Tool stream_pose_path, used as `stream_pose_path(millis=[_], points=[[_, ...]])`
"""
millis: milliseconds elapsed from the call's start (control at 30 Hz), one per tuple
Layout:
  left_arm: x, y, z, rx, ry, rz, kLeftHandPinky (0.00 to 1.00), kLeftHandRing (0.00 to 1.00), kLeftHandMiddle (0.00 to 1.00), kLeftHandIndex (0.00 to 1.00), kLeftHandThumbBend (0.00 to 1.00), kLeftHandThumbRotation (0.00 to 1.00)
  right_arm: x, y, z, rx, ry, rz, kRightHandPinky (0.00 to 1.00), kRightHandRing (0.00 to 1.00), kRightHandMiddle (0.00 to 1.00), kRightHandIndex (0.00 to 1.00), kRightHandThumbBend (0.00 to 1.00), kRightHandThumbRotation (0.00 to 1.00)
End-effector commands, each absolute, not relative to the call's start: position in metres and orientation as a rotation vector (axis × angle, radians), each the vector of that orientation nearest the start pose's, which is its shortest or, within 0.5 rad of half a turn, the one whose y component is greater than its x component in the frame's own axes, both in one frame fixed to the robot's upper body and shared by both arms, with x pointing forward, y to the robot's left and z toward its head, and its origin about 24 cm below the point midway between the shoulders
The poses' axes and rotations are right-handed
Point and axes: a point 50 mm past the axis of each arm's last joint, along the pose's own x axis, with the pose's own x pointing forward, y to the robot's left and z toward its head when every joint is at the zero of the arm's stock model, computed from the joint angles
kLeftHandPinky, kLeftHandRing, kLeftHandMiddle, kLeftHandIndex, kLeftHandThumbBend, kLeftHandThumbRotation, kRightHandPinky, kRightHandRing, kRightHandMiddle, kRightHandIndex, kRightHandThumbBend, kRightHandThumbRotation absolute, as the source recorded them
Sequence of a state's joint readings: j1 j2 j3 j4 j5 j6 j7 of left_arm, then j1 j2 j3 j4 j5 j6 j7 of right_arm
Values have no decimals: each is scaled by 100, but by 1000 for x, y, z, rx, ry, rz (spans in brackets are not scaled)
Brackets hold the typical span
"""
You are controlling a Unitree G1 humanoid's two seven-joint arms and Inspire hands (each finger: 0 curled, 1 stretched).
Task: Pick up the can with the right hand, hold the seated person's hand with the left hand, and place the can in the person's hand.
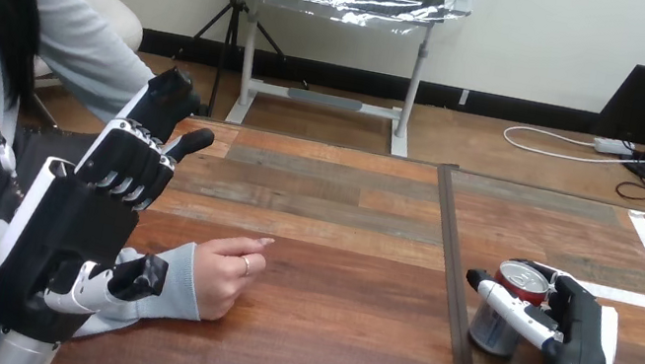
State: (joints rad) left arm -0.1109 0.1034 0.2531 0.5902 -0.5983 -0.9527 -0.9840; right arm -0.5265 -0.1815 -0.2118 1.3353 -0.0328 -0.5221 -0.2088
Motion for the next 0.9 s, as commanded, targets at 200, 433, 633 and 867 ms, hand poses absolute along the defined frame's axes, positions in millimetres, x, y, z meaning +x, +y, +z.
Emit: stream_pose_path(millis=[200, 433, 633, 867], points=[[239, 211, 49, -33, -701, -362, 91, 98, 98, 94, 100, 53, 298, -220, -34, -125, 237, -338, 38, 45, 52, 54, 79, 0], [240, 210, 49, -32, -704, -357, 91, 98, 98, 94, 100, 53, 300, -220, -32, -117, 230, -338, 39, 46, 52, 54, 79, 0], [240, 209, 49, -33, -703, -356, 91, 98, 98, 94, 100, 54, 302, -220, -29, -96, 207, -331, 40, 46, 53, 54, 78, 0], [240, 208, 48, -34, -698, -357, 91, 98, 98, 94, 100, 54, 304, -220, -25, -112, 190, -322, 40, 46, 53, 53, 78, 0]])
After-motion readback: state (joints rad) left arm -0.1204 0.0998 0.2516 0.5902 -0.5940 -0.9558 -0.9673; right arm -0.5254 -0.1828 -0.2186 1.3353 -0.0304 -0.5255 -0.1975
